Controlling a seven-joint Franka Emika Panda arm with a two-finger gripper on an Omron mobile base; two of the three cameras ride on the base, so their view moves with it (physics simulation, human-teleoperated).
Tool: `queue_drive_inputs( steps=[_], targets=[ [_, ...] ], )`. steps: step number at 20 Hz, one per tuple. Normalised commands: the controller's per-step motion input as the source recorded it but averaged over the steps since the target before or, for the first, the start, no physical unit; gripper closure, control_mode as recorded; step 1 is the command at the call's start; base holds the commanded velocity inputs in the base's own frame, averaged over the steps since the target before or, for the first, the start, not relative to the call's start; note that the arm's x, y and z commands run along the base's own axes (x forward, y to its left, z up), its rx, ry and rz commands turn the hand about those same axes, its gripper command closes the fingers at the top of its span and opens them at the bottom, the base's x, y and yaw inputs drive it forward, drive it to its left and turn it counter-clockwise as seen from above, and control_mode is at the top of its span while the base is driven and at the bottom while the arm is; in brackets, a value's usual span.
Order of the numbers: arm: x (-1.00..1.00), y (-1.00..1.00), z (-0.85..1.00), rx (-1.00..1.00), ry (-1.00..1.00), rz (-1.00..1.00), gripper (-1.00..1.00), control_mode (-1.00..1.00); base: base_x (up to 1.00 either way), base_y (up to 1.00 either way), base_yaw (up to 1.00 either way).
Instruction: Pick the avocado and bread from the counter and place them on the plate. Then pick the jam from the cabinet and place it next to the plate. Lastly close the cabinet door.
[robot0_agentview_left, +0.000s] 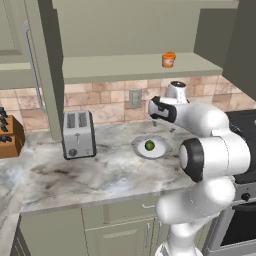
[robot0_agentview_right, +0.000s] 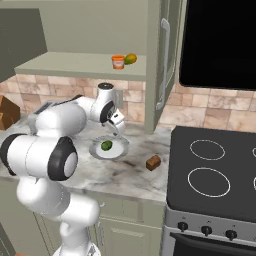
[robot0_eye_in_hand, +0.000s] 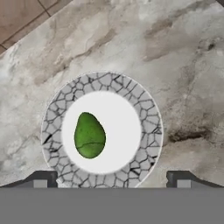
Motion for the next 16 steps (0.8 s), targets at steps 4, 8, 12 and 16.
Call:
queue_drive_inputs(
  steps=[4,8,12,16],
  targets=[
    [-0.91,-0.59,0.01,-0.02,0.0,-0.16,-1.0,-1.0,0.0,0.0,0.0],
    [-0.77,-0.75,0.01,0.0,0.01,-0.18,-1.0,-1.0,0.0,0.0,0.0],
    [-0.47,-0.88,0.0,0.0,0.0,-0.19,-1.0,-1.0,0.0,0.0,0.0],
    [-0.1,-0.81,0.0,0.0,0.0,-0.16,-1.0,-1.0,0.0,0.0,0.0]
  ],
)
